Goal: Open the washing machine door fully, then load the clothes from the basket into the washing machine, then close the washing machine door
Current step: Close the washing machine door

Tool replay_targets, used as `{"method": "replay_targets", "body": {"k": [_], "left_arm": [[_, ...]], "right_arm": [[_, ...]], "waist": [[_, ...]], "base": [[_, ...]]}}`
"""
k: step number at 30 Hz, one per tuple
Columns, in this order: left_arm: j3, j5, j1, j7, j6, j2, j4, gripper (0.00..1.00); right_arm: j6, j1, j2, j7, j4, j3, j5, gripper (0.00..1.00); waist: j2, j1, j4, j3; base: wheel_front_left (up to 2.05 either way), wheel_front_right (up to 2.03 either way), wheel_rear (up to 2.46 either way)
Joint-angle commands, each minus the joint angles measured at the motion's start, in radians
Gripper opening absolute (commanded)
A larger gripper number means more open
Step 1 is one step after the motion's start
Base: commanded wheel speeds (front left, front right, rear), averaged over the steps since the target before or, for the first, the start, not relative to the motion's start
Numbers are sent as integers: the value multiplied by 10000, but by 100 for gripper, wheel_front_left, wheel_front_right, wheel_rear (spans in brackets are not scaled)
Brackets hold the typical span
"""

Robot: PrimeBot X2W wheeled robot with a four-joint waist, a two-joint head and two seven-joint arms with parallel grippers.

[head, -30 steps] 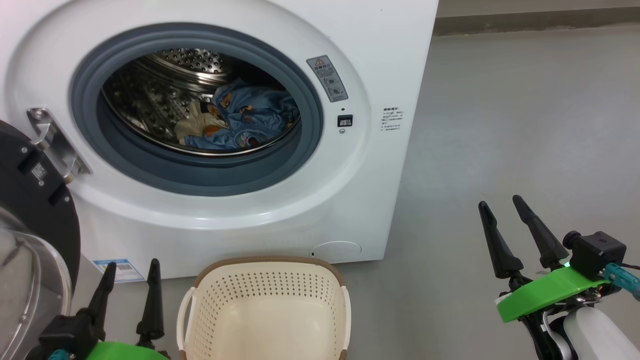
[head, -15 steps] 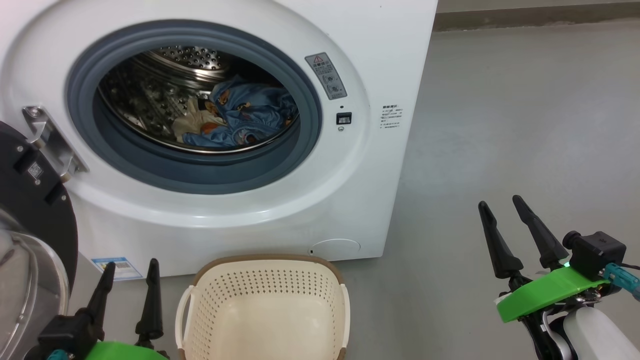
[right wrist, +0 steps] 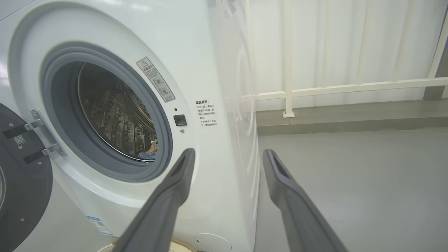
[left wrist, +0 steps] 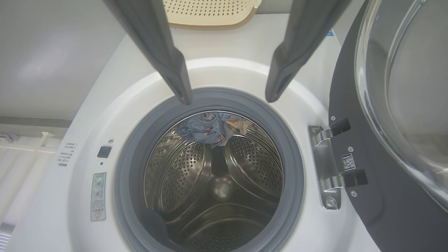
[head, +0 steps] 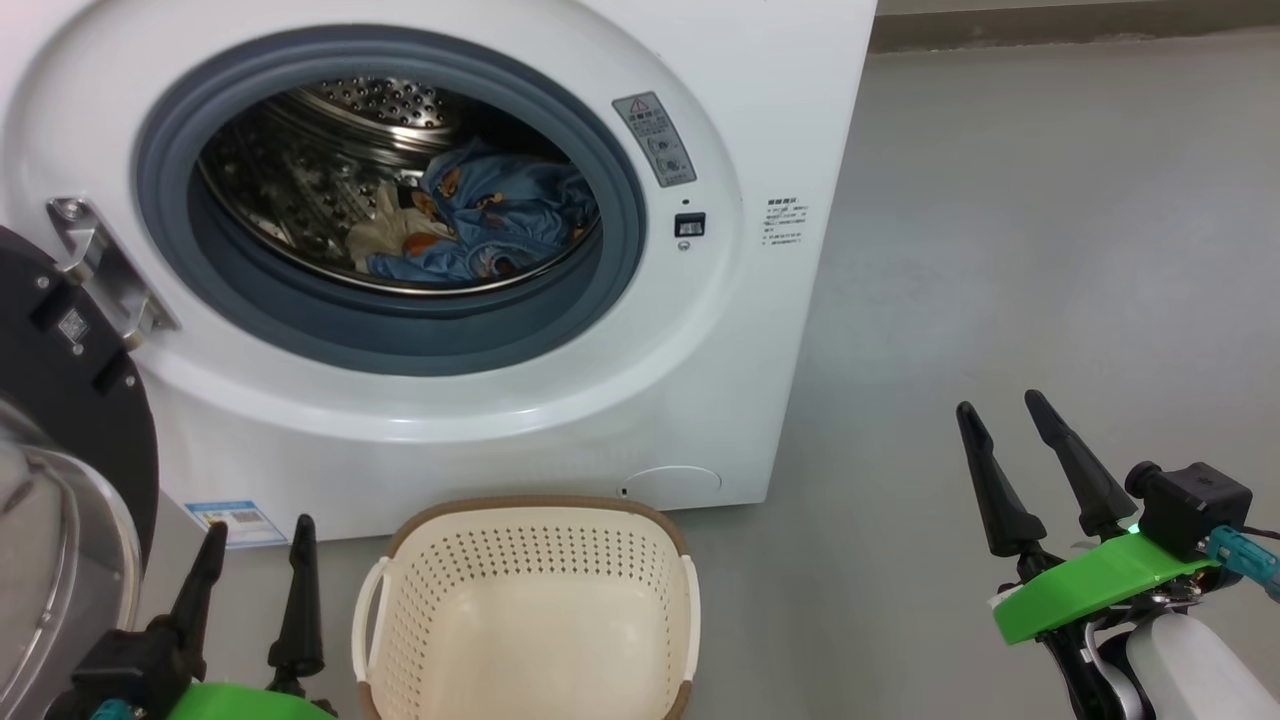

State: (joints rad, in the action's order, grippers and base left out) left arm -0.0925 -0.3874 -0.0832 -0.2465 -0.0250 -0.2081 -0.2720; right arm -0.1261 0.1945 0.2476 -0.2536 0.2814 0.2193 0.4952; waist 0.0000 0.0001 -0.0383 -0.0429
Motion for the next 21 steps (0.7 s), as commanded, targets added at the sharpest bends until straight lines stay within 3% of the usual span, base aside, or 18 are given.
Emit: {"method": "replay_targets", "body": {"k": [1,13,21], "left_arm": [[341,-81,-380,-89,62,-307,266,100],[267,-139,-369,-100,34,-369,281,100],[255,-119,-425,-114,79,-406,227,100]], "right_arm": [[-46,99,66,-82,-222,120,41,100],[-46,104,36,-82,-201,107,51,100],[-46,116,21,-82,-160,108,50,100]], "waist": [[0,-1,2,6],[0,-1,-4,27],[0,-1,14,37]], "base": [[-122,122,0],[-176,176,0],[-81,81,0]]}}
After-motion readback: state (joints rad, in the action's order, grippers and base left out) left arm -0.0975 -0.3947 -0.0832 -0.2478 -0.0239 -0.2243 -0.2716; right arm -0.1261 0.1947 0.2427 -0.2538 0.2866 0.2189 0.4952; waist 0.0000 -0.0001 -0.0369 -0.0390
